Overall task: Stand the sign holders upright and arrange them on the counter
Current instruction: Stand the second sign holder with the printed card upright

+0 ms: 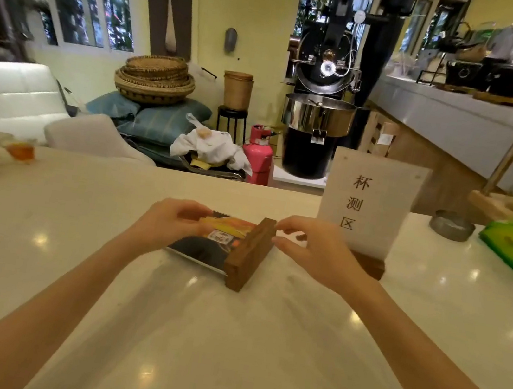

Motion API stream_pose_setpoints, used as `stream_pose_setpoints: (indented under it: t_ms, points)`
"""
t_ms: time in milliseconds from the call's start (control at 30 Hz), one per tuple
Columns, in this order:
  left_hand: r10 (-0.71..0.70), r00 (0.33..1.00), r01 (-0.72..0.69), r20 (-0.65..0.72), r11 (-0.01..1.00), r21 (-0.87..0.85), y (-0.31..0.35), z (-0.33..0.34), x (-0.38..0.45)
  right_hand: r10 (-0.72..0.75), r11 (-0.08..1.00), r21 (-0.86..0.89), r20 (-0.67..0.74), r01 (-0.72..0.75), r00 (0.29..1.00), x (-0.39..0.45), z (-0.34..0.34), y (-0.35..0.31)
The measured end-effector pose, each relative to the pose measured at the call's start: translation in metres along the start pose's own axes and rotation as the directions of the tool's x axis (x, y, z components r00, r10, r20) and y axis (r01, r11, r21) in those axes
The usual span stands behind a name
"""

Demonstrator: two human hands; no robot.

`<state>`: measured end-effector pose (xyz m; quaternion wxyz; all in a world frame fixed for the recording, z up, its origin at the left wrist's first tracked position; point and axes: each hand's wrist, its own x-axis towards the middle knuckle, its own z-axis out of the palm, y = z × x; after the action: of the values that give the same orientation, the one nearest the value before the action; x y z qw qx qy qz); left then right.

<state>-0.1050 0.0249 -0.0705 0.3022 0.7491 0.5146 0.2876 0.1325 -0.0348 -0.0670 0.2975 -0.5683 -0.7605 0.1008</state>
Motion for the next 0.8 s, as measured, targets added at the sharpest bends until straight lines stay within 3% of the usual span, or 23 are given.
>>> stream_pose_setpoints:
  t_ms: [100, 167, 267, 367, 567, 800]
  points:
    - [-0.090, 0.987, 0.088, -0.131, 0.996, -0.021, -0.023, -0.008, -0.017, -0.044, 0.999, 0.018, 0.049, 0.043, 0.998, 0.017, 0.012, -0.014]
    - [-0.235, 0.951, 0.206, -0.203, 0.966, -0.156, -0.036, -0.006, -0.026, -0.025, 0.998, 0.065, 0.072, 0.020, 0.997, 0.039, 0.015, -0.019]
    - [-0.456, 0.888, 0.388, -0.054, 0.807, -0.445, -0.040, 0.002, -0.040, 0.028, 0.996, 0.075, 0.198, -0.044, 0.980, 0.077, 0.017, -0.016]
    - [-0.530, 0.841, 0.483, 0.109, 0.646, -0.591, -0.035, 0.009, -0.045, 0.104, 0.993, 0.015, 0.351, -0.116, 0.931, 0.110, 0.024, -0.002]
    - [-0.572, 0.788, 0.535, 0.229, 0.450, -0.715, -0.033, 0.019, -0.035, 0.259, 0.962, -0.052, 0.488, -0.268, 0.833, 0.139, 0.039, 0.024]
    - [-0.587, 0.789, 0.452, 0.181, 0.356, -0.818, -0.032, 0.033, -0.028, 0.244, 0.954, 0.003, 0.574, -0.300, 0.781, 0.149, 0.053, 0.031]
